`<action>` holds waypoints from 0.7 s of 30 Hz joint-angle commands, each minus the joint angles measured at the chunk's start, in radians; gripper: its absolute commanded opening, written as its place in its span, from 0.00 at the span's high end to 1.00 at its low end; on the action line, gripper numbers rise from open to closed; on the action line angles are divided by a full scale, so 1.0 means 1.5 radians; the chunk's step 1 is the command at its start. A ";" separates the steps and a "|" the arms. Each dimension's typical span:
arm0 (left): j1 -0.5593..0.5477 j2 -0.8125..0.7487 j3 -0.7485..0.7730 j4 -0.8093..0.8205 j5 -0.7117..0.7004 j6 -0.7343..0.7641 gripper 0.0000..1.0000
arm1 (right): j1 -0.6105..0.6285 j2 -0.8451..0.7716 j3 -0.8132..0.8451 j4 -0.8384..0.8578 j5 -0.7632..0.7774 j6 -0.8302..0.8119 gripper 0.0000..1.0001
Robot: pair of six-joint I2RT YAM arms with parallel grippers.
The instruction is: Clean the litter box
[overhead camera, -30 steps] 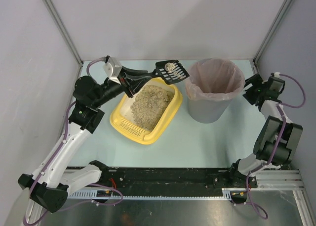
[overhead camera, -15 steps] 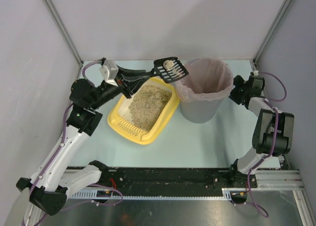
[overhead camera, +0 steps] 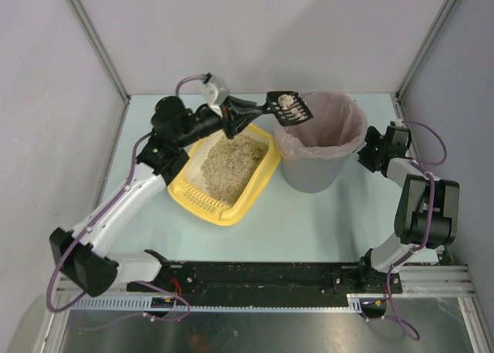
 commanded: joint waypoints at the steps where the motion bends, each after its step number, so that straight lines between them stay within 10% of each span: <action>1: -0.026 0.063 0.083 -0.019 -0.003 0.088 1.00 | 0.036 -0.035 -0.028 0.008 -0.056 -0.027 0.21; 21: -0.099 0.211 0.261 -0.218 -0.013 0.519 1.00 | -0.015 -0.157 -0.111 0.013 -0.068 -0.057 0.21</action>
